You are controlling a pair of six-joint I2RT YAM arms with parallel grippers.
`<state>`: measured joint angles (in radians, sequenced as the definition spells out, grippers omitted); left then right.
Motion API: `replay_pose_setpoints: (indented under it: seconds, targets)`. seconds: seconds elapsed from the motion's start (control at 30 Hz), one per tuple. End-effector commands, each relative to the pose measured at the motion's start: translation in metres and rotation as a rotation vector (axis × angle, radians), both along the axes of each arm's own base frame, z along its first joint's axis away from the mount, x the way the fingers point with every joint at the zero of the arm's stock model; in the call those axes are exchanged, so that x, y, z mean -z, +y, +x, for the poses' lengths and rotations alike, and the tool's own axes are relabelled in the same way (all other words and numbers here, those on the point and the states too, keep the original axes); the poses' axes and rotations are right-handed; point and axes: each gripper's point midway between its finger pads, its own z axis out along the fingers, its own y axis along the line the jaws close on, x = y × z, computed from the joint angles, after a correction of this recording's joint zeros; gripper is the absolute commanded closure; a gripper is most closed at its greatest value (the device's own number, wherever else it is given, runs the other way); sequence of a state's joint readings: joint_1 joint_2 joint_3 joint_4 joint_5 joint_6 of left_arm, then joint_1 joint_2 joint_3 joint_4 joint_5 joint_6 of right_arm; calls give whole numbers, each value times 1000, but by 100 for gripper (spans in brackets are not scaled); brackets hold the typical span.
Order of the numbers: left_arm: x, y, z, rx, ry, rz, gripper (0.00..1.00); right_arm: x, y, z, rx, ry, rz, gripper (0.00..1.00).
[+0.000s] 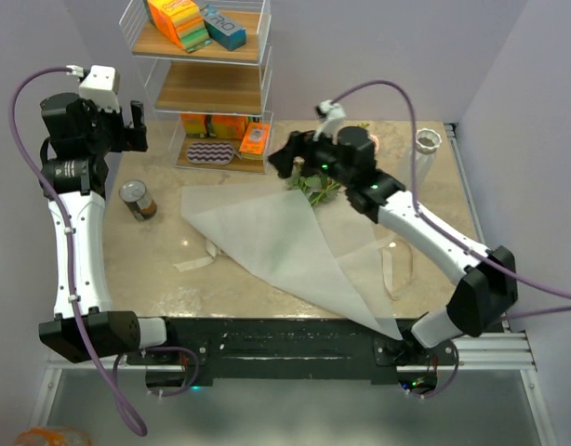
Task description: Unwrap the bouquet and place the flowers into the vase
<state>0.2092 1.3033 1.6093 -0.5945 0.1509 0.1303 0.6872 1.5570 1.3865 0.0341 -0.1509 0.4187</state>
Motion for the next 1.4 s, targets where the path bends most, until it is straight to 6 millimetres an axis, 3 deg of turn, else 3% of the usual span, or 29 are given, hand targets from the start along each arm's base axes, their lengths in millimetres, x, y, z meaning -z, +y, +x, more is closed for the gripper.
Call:
replay_pose_setpoints:
  seconds: [0.0,0.1,0.27,0.37,0.57,0.83,0.97,1.13,1.23,1.37]
  targets:
    - [-17,-21,2,134,-27,-22,1,80,-69,14,114,105,-111,9]
    - [-2,-39,2,249,20,-40,1,95,-73,14,131,141,-113,8]
    - [39,-60,-2,380,127,-58,1,176,-82,13,175,306,-200,10]
    - [58,-64,-4,408,167,-55,1,203,-91,13,209,332,-234,10]
    - [66,-69,-8,433,183,-45,1,225,-99,12,240,333,-263,11]
    - [74,-76,-13,453,200,-46,1,268,-89,18,215,382,-278,18]
    - [75,-78,-15,461,198,-38,1,281,-89,20,220,383,-284,21]
    - [76,-82,-15,463,201,-27,1,281,-84,17,182,379,-263,25]
    - [75,-83,-15,456,204,-16,1,267,-76,12,137,353,-210,32]
    - [76,-83,-17,442,202,-1,1,246,-70,3,92,332,-159,49]
